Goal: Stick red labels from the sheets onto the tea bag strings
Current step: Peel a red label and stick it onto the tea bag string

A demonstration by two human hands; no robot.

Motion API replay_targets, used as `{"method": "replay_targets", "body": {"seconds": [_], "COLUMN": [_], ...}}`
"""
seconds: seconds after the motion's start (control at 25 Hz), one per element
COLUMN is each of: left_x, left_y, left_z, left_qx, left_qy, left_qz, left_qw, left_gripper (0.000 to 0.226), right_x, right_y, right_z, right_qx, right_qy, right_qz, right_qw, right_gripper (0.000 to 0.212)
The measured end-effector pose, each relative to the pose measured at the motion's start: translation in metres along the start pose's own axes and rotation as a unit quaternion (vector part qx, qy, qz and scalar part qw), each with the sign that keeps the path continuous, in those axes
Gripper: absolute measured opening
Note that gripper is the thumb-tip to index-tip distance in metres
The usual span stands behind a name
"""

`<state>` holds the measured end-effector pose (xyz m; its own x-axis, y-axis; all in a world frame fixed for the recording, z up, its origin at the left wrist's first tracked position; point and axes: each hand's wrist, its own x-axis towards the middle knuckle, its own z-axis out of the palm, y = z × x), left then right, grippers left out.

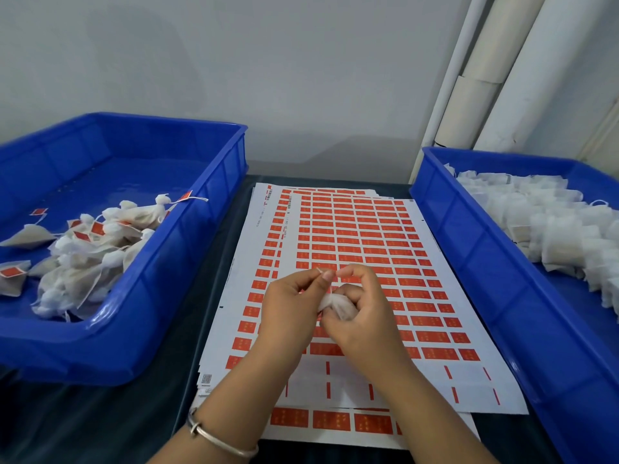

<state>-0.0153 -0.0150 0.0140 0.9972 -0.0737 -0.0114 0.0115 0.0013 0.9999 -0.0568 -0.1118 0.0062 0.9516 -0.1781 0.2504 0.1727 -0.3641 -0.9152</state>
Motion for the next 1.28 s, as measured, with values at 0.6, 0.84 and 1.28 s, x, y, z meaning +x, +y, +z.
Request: {"method": "replay_targets", "body": {"seconds": [0.6,0.84,1.28], "left_x": [-0.001,-0.002,-0.007], "left_y": [-0.006,-0.005,0.007], "left_z": [0.009,0.001,-0.012], "left_qx": [0.016,0.073,0.08], "left_qy": [0.029,-0.003,-0.043], "left_qz": [-0.021,-0.001,0.087], "left_qw": [0.999,0.997,0.992], "left_gripper": [0.016,0.006,0.033], "right_x": [-0.007,-0.004,0.001], "right_y": [0.011,0.008,-0.002], "right_z": [0.008,0.004,-0.001], "right_qx": [-0.259,-0.316,-0.167], "right_qy": [0.192,0.156,0.08], "right_qz": [-0.196,-0.158,0.048], "right_qw": [0.926,0.922,0.982], "right_gripper": [0.019,0.02,0.009]}}
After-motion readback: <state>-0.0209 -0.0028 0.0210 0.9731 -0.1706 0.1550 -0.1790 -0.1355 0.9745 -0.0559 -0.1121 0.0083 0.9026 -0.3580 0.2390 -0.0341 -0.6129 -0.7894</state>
